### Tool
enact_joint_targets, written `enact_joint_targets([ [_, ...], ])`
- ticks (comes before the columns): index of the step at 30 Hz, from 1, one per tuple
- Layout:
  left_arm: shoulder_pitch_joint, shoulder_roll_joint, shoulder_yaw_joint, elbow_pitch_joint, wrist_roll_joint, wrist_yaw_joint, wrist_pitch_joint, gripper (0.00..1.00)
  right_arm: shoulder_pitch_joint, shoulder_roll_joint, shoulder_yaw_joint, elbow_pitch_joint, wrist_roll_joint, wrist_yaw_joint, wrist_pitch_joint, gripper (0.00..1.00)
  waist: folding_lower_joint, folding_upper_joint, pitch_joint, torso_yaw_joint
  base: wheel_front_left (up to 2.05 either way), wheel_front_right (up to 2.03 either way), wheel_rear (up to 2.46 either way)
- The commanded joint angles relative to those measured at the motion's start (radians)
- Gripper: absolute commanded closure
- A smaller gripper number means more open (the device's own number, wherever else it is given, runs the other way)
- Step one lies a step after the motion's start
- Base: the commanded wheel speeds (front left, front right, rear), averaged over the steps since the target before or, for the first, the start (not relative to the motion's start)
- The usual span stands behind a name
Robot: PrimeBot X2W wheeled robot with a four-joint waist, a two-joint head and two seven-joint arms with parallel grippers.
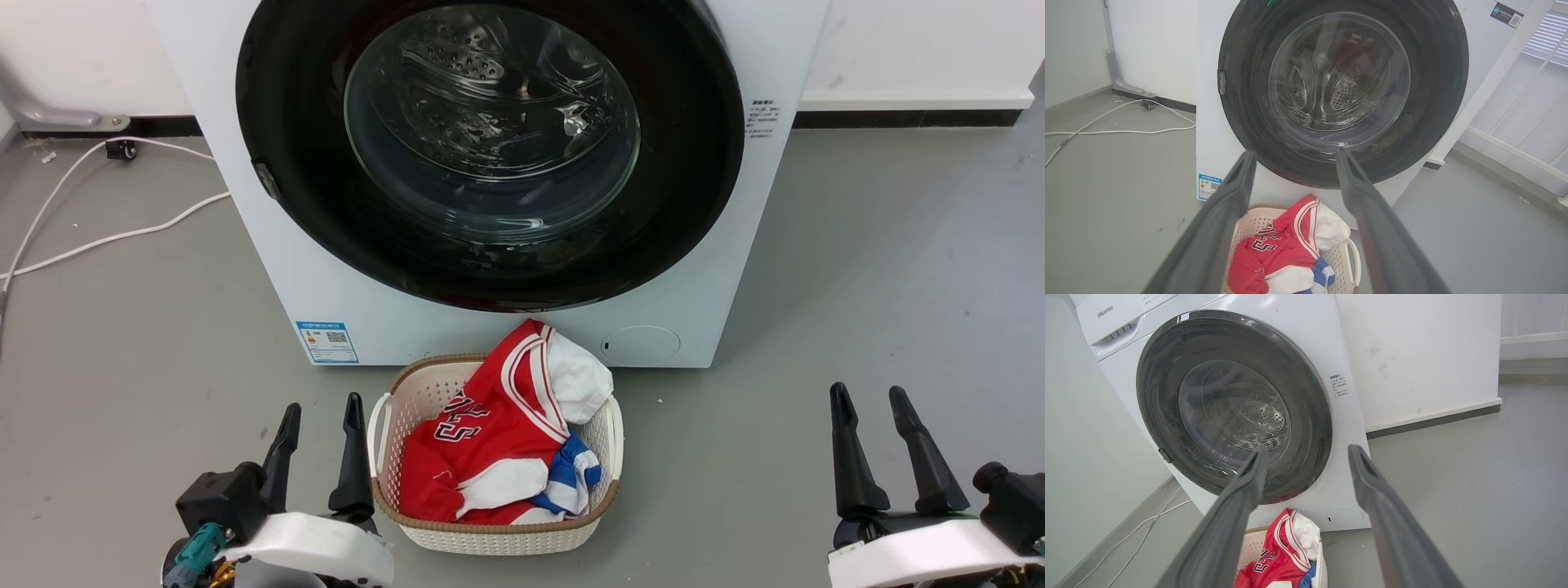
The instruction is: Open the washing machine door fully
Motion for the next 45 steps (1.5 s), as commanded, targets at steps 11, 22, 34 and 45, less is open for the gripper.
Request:
enact_joint_targets([
  [11,0.016,-0.002,-0.011,-0.012,0.121,0.009,-0.033,0.00,0.018,0.000,0.000,-0.032,-0.100,0.002,-0.031,0.00,0.0000,0.0000,-0.002,0.001,0.00,0.00,0.00],
  [22,0.031,-0.015,-0.013,-0.005,0.210,0.009,-0.055,0.00,0.030,0.000,0.003,-0.043,-0.180,0.002,-0.055,0.00,-0.0001,0.0000,-0.002,0.003,0.00,0.00,0.00],
  [34,0.047,-0.035,0.007,0.011,0.290,-0.003,-0.079,0.00,0.046,0.001,0.002,-0.045,-0.208,0.001,-0.078,0.00,-0.0001,0.0000,-0.005,0.005,0.00,0.00,0.00],
  [45,0.061,-0.049,0.018,0.027,0.378,-0.006,-0.101,0.00,0.056,0.001,0.000,-0.039,-0.252,0.001,-0.099,0.00,-0.0001,0.0000,-0.006,0.008,0.00,0.00,0.00],
])
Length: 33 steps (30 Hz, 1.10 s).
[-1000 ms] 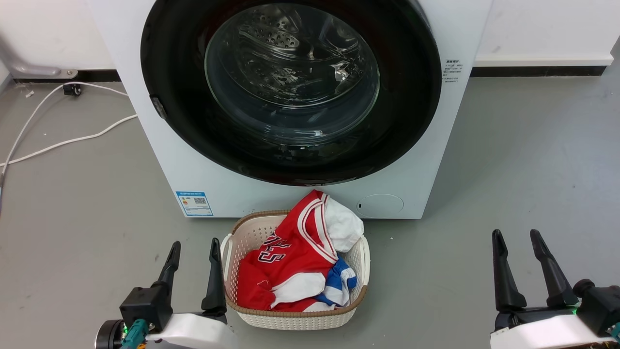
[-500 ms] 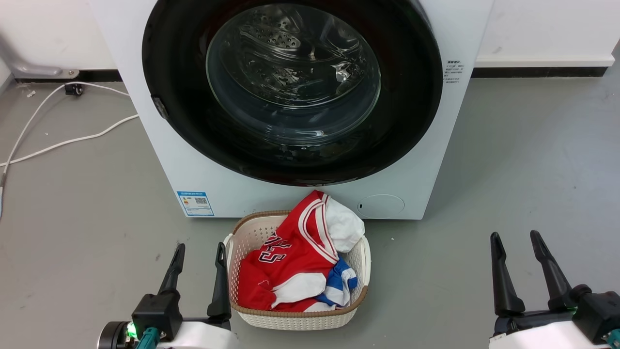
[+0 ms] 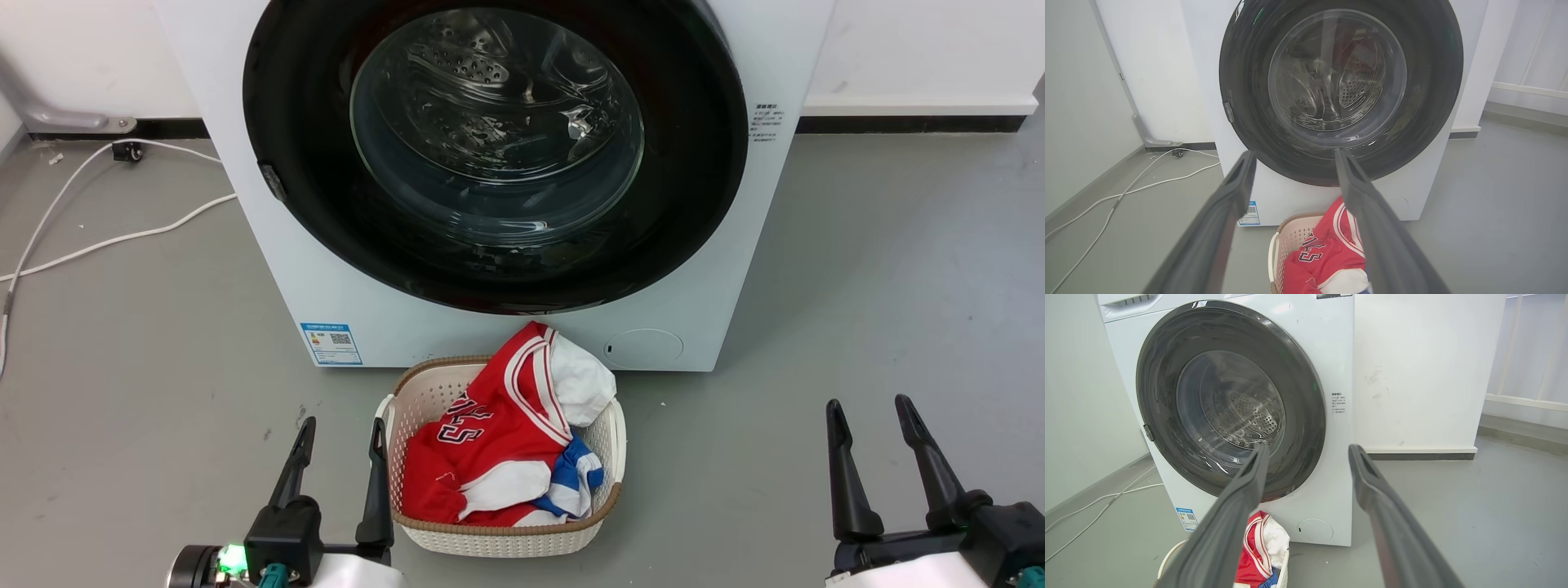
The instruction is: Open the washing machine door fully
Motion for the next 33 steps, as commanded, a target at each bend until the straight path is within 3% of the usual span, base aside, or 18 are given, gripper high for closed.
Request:
enact_joint_targets([
  [1,0.015,0.000,0.000,0.000,0.024,0.002,-0.009,0.00,0.008,0.001,0.001,-0.002,-0.023,0.000,-0.009,0.00,0.0000,0.0000,0.000,0.000,0.00,0.00,0.00],
  [33,0.015,-0.016,0.031,0.039,0.031,-0.003,-0.007,0.00,0.008,0.001,0.011,0.035,-0.002,0.000,-0.007,0.00,0.0000,0.0000,0.001,-0.002,0.00,0.00,0.00],
])
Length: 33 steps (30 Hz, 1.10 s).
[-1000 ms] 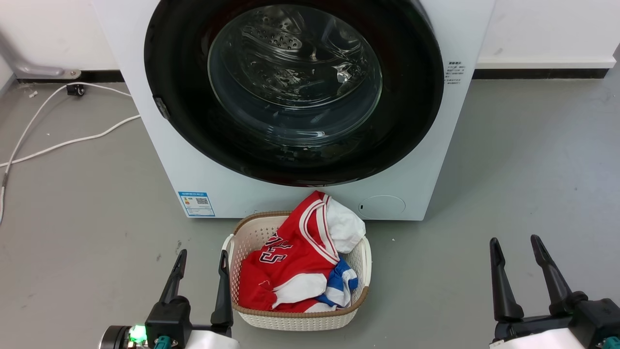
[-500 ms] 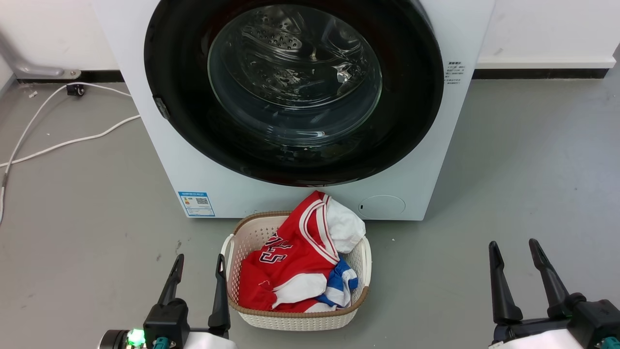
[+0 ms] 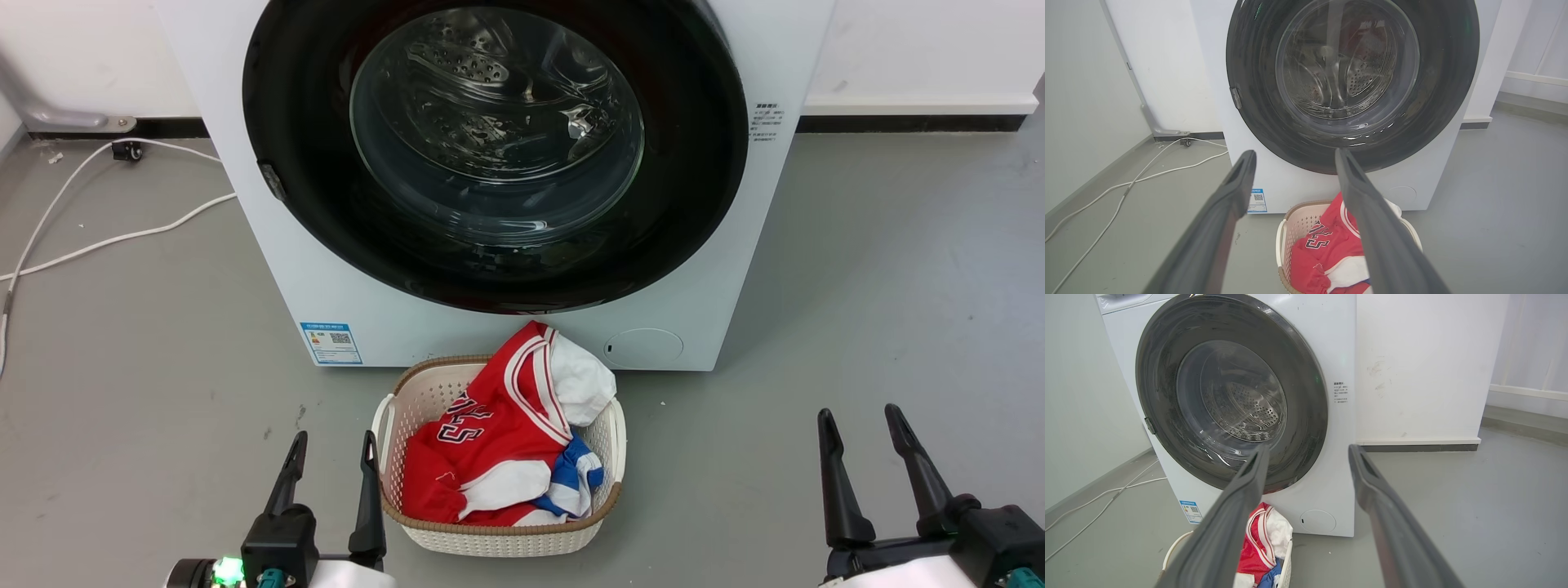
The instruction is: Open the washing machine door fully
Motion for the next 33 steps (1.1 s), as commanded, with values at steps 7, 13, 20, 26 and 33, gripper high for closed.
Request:
enact_joint_targets([
  [7,0.003,-0.002,0.002,0.008,0.003,-0.004,-0.003,0.00,0.005,0.001,0.011,0.010,0.013,0.000,-0.002,1.00,-0.0001,-0.0001,0.000,-0.001,0.00,0.00,0.00],
  [13,-0.001,-0.003,0.005,0.011,0.003,-0.004,-0.003,0.00,0.002,0.001,0.045,0.018,0.260,0.000,-0.002,1.00,-0.0001,-0.0001,0.001,-0.003,0.00,0.00,0.00],
  [20,-0.004,-0.003,0.006,0.015,0.005,-0.007,-0.003,0.00,-0.020,0.001,0.046,0.052,0.823,0.000,-0.002,1.00,-0.0001,-0.0001,-0.001,-0.004,0.00,0.00,0.00],
  [26,0.000,-0.003,0.002,0.016,0.004,-0.004,-0.003,0.00,-0.031,0.001,0.107,0.053,1.179,0.000,-0.002,1.00,-0.0001,-0.0001,-0.002,-0.003,0.00,0.00,0.00],
  [33,-0.003,-0.003,0.000,0.017,-0.002,-0.001,-0.003,0.00,-0.023,0.000,0.144,-0.004,1.466,0.000,0.038,1.00,-0.0001,-0.0001,-0.002,0.000,0.00,0.00,0.00],
])
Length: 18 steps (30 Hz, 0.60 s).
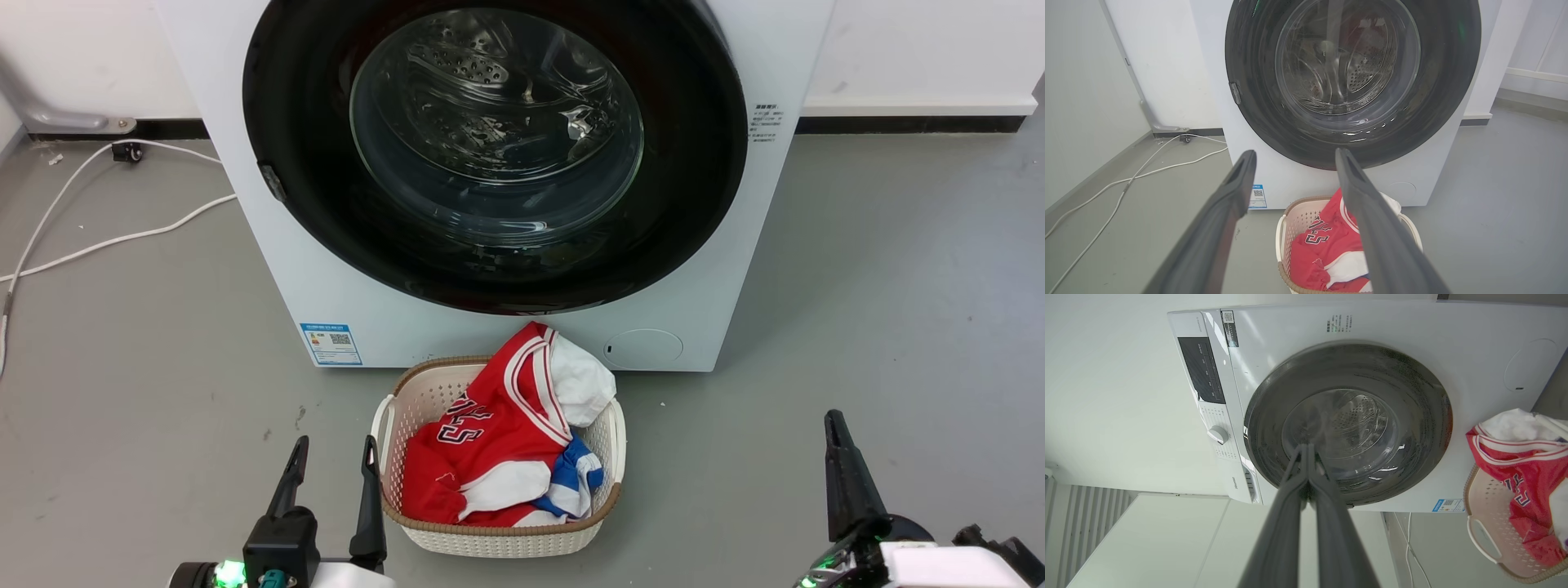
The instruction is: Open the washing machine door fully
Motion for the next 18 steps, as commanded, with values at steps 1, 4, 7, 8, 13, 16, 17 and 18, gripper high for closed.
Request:
enact_joint_targets([
  [1,-0.002,-0.002,-0.002,-0.001,-0.002,0.003,-0.003,0.00,0.002,-0.001,-0.006,-0.019,0.058,0.000,0.036,1.00,0.0000,0.0000,0.000,0.000,0.00,0.00,0.00],
  [4,-0.001,-0.002,-0.002,-0.002,0.001,0.004,-0.003,0.00,0.018,-0.003,-0.034,-0.040,0.119,0.000,0.109,1.00,0.0000,0.0000,0.002,0.000,0.00,0.00,0.00],
  [7,0.000,-0.002,-0.003,-0.005,0.004,0.007,-0.003,0.00,0.027,-0.003,-0.062,-0.057,0.148,0.000,0.174,1.00,0.0000,0.0000,0.003,0.000,0.00,0.00,0.00],
  [8,0.000,-0.002,-0.003,-0.007,0.005,0.008,-0.003,0.00,0.032,-0.003,-0.071,-0.062,0.157,0.000,0.195,1.00,0.0000,0.0000,0.003,0.000,0.00,0.00,0.00],
  [13,0.006,-0.002,-0.003,-0.010,0.005,0.008,-0.003,0.00,0.050,-0.002,-0.107,-0.066,0.175,0.000,0.286,1.00,0.0000,0.0000,0.005,-0.001,0.00,0.00,0.00],
  [16,0.006,-0.002,-0.003,-0.011,0.006,0.008,-0.003,0.00,0.056,-0.001,-0.122,-0.061,0.167,0.000,0.311,1.00,0.0000,0.0000,0.006,-0.001,0.00,0.00,0.00],
  [17,0.005,-0.002,-0.003,-0.011,0.006,0.008,-0.003,0.00,0.058,-0.001,-0.126,-0.060,0.164,0.000,0.317,1.00,0.0000,0.0000,0.007,0.000,0.00,0.00,0.00],
  [18,0.005,-0.002,-0.004,-0.011,0.006,0.008,-0.003,0.00,0.059,-0.001,-0.128,-0.057,0.160,0.000,0.320,1.00,0.0000,0.0000,0.007,0.000,0.00,0.00,0.00],
])
